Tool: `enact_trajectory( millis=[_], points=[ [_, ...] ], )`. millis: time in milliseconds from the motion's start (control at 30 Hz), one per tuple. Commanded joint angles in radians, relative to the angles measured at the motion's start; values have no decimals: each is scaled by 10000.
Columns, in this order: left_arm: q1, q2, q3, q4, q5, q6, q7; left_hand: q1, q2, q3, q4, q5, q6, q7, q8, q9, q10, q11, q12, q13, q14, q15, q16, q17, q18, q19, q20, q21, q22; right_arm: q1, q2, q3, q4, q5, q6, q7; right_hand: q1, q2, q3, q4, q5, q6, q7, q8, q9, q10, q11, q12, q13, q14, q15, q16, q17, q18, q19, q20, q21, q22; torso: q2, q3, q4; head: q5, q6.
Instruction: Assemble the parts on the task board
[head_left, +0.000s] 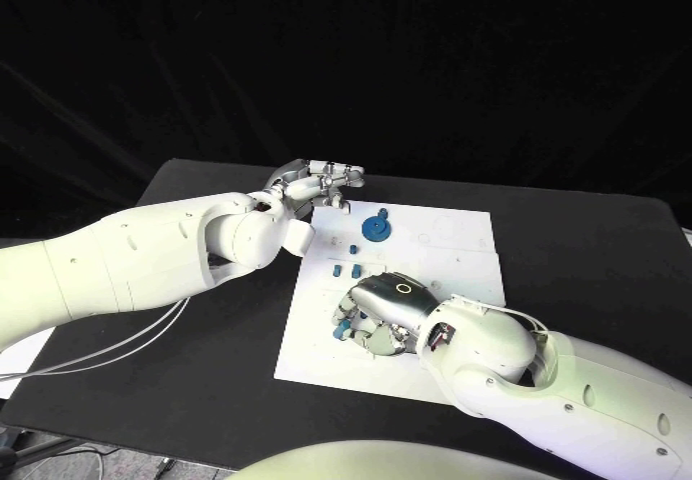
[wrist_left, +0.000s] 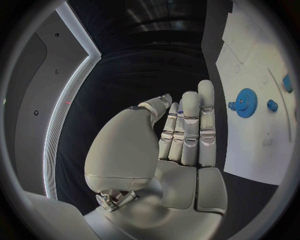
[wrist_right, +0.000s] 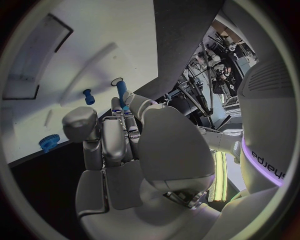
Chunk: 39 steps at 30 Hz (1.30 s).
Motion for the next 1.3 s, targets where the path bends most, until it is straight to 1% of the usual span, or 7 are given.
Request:
enact_trajectory(
  millis=[33,233,500,633,867,1000,1300],
  points=[
    [3,-4,7,18,-13,176,38,-48,17,-50,16,-17,-71,7,50,-13,-54,-9,50,-11,-75,-10,-8,-11,112,7,60,-68,-10,-70,-42,-92,-39,-206,728,-133,-98,54,-14,-48,-16,53,-5,35,-13,335,-241,14,18,327,20,50,-4,-55,-47,-12,-6,4,2,-4,5,16,-23],
    [3,-20,7,20,-13,176,35,-48,17,-50,16,-17,-71,7,50,-13,-54,-9,50,-11,-75,-10,-8,-11,112,7,60,-68,-10,-76,-96,-102,78,-201,665,-123,-106,56,-16,-52,-16,61,-9,39,-9,346,-244,11,20,326,19,48,-8,-55,-46,-12,-1,12,3,0,-15,45,-41],
    [3,-22,7,23,-13,197,24,-48,17,-50,16,-17,-71,7,50,-13,-54,-9,50,-11,-75,-10,-8,-11,112,7,60,-68,-10,-87,-91,-105,145,-368,606,-210,-106,56,-16,-52,-16,61,-9,39,-9,346,-244,11,20,326,19,48,-8,-55,-46,-12,-1,12,-2,0,-7,41,-41],
    [3,-25,7,23,-13,206,18,-48,17,-50,16,-17,-71,7,50,-13,-54,-9,50,-11,-75,-10,-8,-11,112,7,60,-68,-10,-93,-106,-106,157,-609,470,-359,-128,55,-23,-60,-15,79,-18,46,2,369,-251,3,26,324,16,46,-13,-55,-47,-11,5,21,-2,0,-1,32,-43],
    [3,-36,7,25,-13,224,-5,-43,28,-73,14,-17,-79,11,58,-15,-65,-7,67,-11,-79,-9,-1,-22,112,16,61,-83,-22,-127,-195,-104,290,-963,240,-624,-155,46,-35,-65,-15,93,-25,51,11,388,-256,-6,30,324,13,52,-7,-56,-47,-10,11,30,1,-2,-15,34,-33],
    [3,-37,7,31,-14,239,-14,-42,31,-79,13,-17,-82,12,60,-16,-68,-6,71,-11,-80,-9,1,-25,112,18,61,-87,-25,-134,-274,-101,394,-1085,316,-743,-187,38,-48,-67,-16,108,-34,56,22,409,-261,-16,34,325,10,61,1,-58,-45,-11,25,51,-6,-9,-12,20,-40],
    [3,-52,7,31,-14,242,-15,-42,31,-79,13,-17,-82,12,60,-16,-68,-6,71,-11,-80,-9,1,-25,112,18,61,-87,-25,-136,-335,-100,488,-1142,589,-828,-211,36,-57,-68,-18,122,-41,61,30,429,-267,-23,38,327,7,71,12,-58,-43,-13,32,62,1,0,-3,32,-64]
  ],
)
